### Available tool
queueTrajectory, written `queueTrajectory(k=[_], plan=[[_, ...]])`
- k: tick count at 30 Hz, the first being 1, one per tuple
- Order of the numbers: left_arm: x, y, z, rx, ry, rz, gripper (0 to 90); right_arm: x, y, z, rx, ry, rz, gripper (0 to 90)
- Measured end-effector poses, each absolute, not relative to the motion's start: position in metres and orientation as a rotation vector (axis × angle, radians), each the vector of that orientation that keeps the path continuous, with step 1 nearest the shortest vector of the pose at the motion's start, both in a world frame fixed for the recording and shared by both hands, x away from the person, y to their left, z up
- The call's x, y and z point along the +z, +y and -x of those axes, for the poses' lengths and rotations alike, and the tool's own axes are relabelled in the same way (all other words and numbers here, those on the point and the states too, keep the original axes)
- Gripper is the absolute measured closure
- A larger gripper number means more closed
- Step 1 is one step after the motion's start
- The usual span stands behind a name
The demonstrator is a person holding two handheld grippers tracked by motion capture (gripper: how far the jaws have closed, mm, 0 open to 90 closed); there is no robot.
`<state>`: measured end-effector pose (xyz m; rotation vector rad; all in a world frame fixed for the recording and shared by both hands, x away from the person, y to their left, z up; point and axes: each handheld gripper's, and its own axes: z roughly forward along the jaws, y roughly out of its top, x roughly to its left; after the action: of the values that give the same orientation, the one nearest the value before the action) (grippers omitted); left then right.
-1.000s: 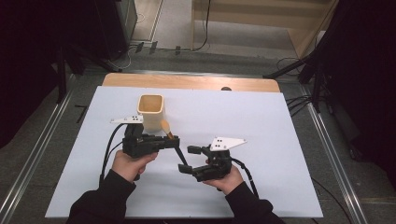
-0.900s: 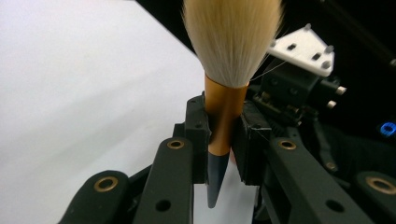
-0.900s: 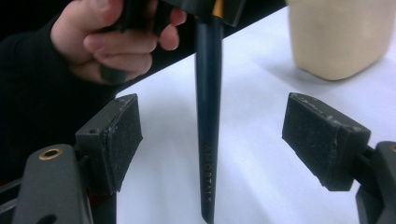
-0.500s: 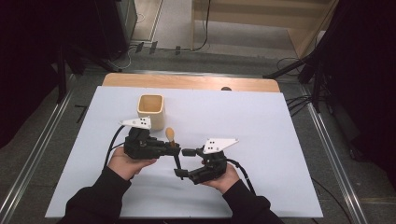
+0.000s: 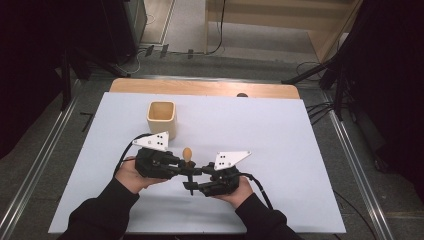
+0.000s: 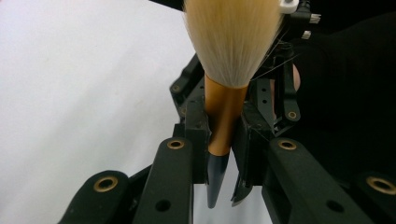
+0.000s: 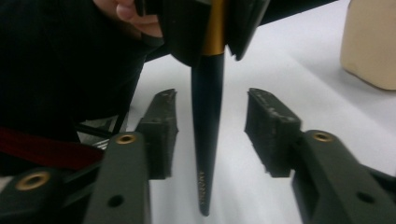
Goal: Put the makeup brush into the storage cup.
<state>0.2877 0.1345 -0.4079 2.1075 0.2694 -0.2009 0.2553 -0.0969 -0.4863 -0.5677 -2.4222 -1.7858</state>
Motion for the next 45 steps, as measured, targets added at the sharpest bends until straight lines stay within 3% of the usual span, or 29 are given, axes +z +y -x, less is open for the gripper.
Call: queueTrajectory(k=[11,22,35,45], plan=[[-0.412,0.131,-0.284,-0.165,0.223,-2.156,77.9,-0.489,-0.094,-0.25,-1.794,-2.441,0.57,77.4],[-0.415,0.133,-0.286,-0.181,0.246,-2.122,76.7,-0.485,-0.095,-0.249,-1.77,-2.482,0.579,78.5],[-0.424,0.144,-0.284,-0.125,0.292,-1.939,33.9,-0.484,-0.096,-0.25,-1.778,-2.483,0.601,78.5],[-0.432,0.143,-0.28,-0.138,0.31,-1.919,34.3,-0.483,-0.096,-0.249,-1.785,-2.472,0.599,78.5]])
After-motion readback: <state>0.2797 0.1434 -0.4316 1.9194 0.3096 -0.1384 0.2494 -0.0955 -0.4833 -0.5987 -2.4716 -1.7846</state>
